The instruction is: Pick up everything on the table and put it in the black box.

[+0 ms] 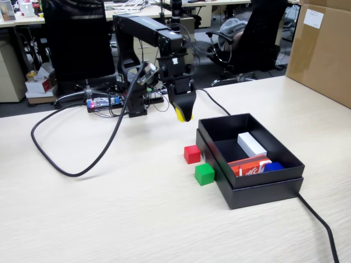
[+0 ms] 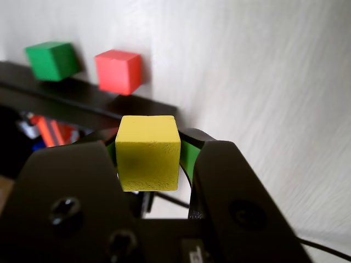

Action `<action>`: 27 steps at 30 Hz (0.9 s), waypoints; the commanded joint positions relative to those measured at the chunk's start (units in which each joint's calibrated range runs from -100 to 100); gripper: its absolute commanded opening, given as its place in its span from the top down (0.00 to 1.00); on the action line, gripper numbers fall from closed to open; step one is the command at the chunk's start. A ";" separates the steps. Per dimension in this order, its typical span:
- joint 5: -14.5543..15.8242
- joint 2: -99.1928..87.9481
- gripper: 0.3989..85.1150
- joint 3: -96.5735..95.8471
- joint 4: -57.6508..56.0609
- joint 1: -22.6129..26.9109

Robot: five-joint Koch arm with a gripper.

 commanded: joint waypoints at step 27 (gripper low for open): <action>-8.64 47.64 0.94 28.51 12.77 3.17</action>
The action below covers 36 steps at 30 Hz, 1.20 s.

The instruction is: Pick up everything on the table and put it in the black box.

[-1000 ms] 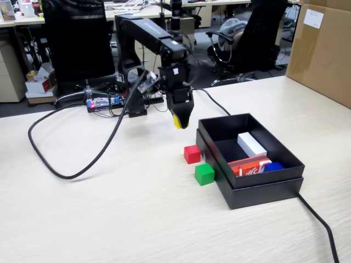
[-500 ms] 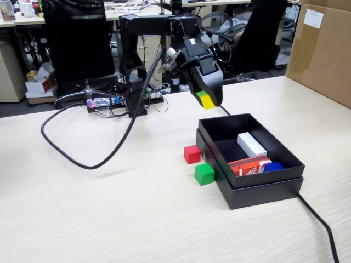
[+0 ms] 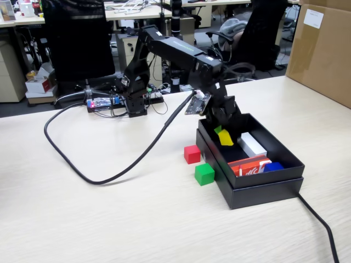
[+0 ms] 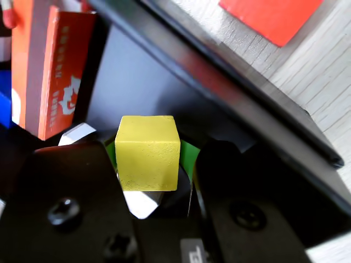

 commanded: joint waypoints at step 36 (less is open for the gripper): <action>2.59 -45.13 0.45 -25.24 -2.04 -7.96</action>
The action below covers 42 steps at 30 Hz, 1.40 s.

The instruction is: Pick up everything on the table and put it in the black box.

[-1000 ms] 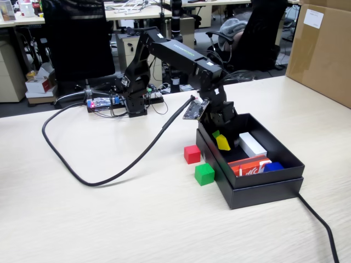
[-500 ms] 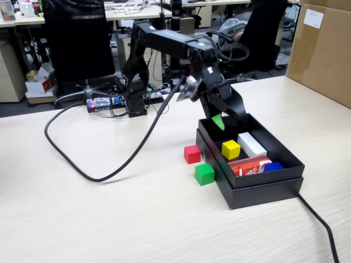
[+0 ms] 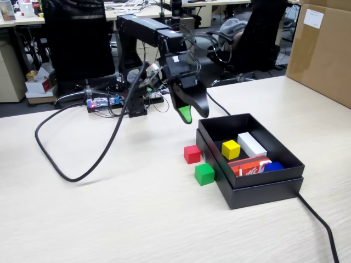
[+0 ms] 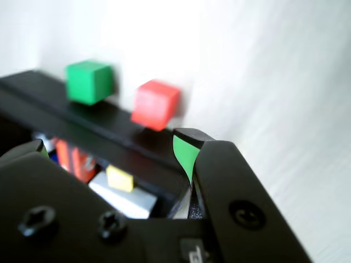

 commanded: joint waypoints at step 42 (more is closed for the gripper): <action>2.59 27.90 0.56 2.04 11.24 0.15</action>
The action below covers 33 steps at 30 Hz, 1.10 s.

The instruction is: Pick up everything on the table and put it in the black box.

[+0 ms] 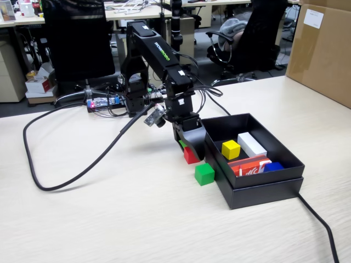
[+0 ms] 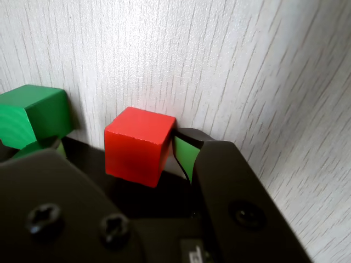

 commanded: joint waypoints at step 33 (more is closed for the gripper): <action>0.29 -22.31 1.00 32.95 -16.39 6.20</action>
